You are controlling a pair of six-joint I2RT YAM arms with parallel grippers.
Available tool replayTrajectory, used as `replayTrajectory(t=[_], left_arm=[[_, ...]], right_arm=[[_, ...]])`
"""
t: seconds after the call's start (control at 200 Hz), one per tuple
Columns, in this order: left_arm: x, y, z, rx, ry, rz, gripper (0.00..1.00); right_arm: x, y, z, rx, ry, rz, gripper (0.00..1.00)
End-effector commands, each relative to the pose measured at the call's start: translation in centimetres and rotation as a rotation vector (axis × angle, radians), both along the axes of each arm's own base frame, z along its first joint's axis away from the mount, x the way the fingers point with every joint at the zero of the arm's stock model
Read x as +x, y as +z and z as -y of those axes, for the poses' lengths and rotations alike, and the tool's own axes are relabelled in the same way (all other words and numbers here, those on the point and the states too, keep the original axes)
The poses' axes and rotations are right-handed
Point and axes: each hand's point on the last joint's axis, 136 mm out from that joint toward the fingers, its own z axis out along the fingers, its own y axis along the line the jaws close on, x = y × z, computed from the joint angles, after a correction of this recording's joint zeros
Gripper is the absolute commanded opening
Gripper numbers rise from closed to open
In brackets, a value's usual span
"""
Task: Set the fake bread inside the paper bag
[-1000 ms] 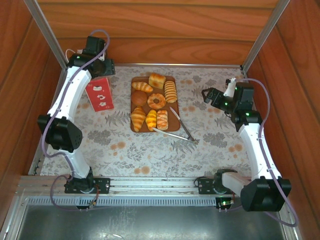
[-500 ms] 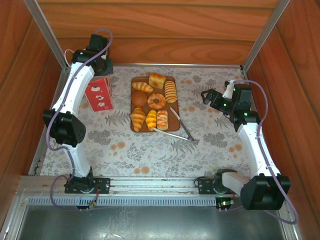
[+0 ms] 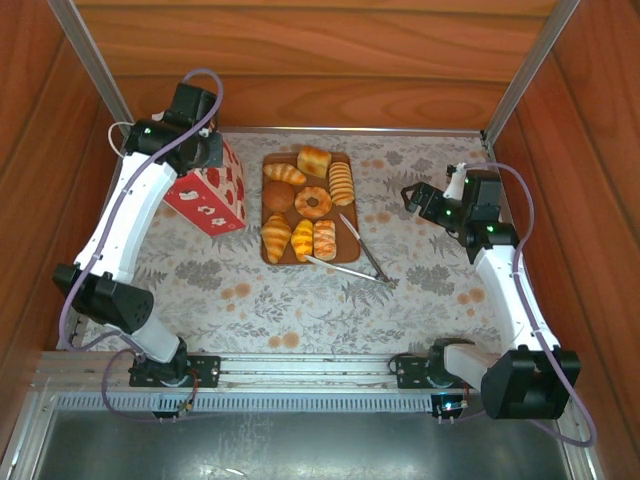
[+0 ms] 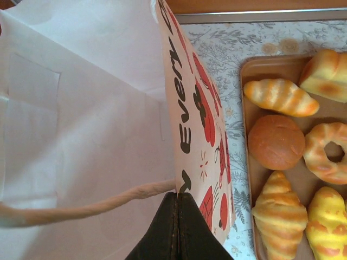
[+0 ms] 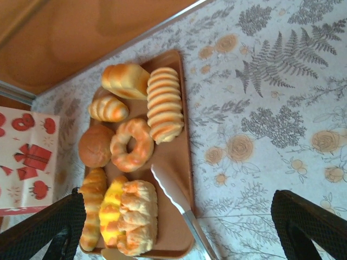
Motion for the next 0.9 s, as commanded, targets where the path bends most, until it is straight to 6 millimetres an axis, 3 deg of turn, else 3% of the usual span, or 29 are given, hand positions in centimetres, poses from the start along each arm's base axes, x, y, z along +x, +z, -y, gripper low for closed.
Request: replayTrajectory(t=[0.0, 0.31, 0.485, 0.62, 0.895], left_arm=[[-1.2, -1.1, 0.4, 0.030, -0.001, -0.043, 0.00], [-2.5, -2.6, 3.1, 0.024, -0.044, -0.090, 0.00], [-2.9, -4.4, 4.2, 0.033, -0.061, -0.137, 0.00], [-2.8, -5.4, 4.5, 0.053, -0.066, -0.161, 0.00], [-2.8, -5.4, 4.4, 0.060, -0.047, -0.152, 0.00]], right_arm=[[-0.7, -1.6, -0.3, -0.068, 0.055, -0.039, 0.95], [-0.9, -3.3, -1.2, -0.138, 0.125, -0.078, 0.94], [-1.2, -4.1, -1.2, -0.262, 0.217, -0.101, 0.87], [-1.7, -5.3, -1.5, -0.362, 0.318, -0.085, 0.87], [-2.8, -8.4, -3.1, -0.431, 0.432, -0.128, 0.87]])
